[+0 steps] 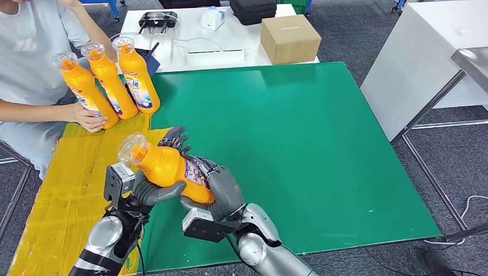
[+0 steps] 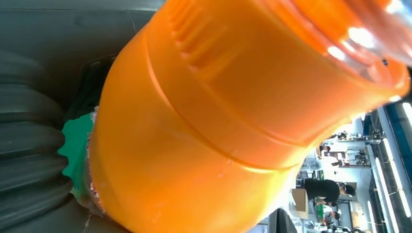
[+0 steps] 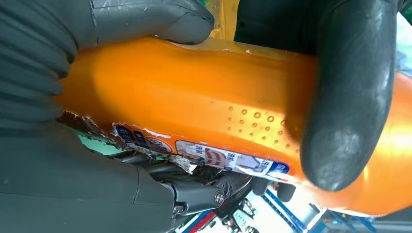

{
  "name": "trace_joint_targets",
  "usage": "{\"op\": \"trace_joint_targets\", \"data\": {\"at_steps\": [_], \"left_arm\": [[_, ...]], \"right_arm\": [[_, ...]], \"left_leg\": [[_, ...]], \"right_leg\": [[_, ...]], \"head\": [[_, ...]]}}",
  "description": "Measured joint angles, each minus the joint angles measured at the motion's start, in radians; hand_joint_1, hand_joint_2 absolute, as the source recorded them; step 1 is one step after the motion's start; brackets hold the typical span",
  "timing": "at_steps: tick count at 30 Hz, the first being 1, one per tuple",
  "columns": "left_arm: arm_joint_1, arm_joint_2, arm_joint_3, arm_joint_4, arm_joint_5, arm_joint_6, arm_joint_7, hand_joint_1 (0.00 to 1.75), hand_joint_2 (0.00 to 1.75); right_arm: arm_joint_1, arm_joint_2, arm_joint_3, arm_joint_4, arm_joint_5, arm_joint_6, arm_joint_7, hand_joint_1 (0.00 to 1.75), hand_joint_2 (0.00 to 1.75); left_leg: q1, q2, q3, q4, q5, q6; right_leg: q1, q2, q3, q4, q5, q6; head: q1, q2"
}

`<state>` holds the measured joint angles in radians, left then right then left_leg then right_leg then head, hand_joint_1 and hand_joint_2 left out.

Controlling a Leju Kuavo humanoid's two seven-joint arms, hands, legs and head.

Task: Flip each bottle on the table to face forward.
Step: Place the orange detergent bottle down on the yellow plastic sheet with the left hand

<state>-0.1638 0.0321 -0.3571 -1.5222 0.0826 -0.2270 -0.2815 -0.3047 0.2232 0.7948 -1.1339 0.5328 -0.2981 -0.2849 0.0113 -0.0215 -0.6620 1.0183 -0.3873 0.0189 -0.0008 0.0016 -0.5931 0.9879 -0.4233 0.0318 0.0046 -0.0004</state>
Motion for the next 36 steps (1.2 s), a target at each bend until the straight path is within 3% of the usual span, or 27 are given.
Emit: {"op": "trace_joint_targets", "data": {"at_steps": [2, 18, 19, 23, 24, 32, 36], "left_arm": [[0.0, 0.0, 0.0, 0.006, 0.002, 0.0, 0.0, 1.71, 1.75], [-0.001, 0.0, 0.0, 0.033, 0.004, 0.002, 0.0, 1.75, 1.75], [-0.001, 0.0, 0.0, 0.034, 0.004, 0.003, 0.0, 1.75, 1.75], [-0.004, -0.001, 0.0, 0.039, -0.001, 0.013, -0.002, 1.75, 1.75], [-0.008, -0.001, -0.001, 0.041, -0.007, 0.021, -0.003, 1.75, 1.75], [-0.035, -0.002, -0.017, 0.042, -0.101, 0.112, -0.006, 1.75, 1.75], [-0.038, -0.002, -0.026, 0.042, -0.176, 0.174, -0.006, 1.75, 1.75]], "right_arm": [[-0.006, 0.0, 0.007, 0.009, -0.002, 0.002, 0.002, 1.75, 1.75], [-0.022, 0.0, 0.024, 0.044, -0.005, 0.002, 0.005, 1.75, 1.75], [-0.022, 0.0, 0.024, 0.046, -0.005, 0.002, 0.005, 1.69, 1.75], [-0.023, 0.0, 0.026, 0.05, -0.005, -0.001, 0.004, 0.09, 1.75], [-0.022, 0.0, 0.027, 0.051, -0.005, -0.003, 0.003, 0.0, 1.75], [-0.01, -0.001, 0.03, 0.054, -0.01, -0.04, -0.018, 0.0, 1.75], [-0.008, -0.003, 0.028, 0.051, -0.014, -0.057, -0.023, 0.0, 0.0]], "left_leg": [[0.0, 0.0, 0.0, 0.0, 0.0, 0.0], [0.0, 0.0, 0.0, 0.0, 0.0, 0.0], [0.0, 0.0, 0.0, 0.0, 0.0, 0.0], [0.0, 0.0, 0.0, 0.0, 0.0, 0.0], [0.0, 0.0, 0.0, 0.0, 0.0, 0.0], [0.0, 0.001, 0.0, 0.0, 0.0, 0.0], [0.0, 0.0, 0.0, 0.0, 0.0, 0.0]], "right_leg": [[0.0, 0.0, 0.0, 0.0, 0.0, 0.0], [0.0, 0.0, -0.001, 0.0, 0.0, 0.0], [0.0, 0.0, -0.001, 0.0, 0.0, 0.0], [0.0, 0.0, -0.001, 0.0, 0.0, 0.0], [0.0, 0.0, -0.001, 0.0, 0.0, 0.0], [0.0, 0.0, -0.001, 0.0, 0.0, 0.0], [0.0, 0.0, -0.001, 0.0, 0.0, 0.0]], "head": [[0.0, 0.0], [0.0, 0.0], [0.0, 0.0], [0.0, 0.0], [0.0, 0.0], [0.0, 0.0], [0.0, 0.0]]}}
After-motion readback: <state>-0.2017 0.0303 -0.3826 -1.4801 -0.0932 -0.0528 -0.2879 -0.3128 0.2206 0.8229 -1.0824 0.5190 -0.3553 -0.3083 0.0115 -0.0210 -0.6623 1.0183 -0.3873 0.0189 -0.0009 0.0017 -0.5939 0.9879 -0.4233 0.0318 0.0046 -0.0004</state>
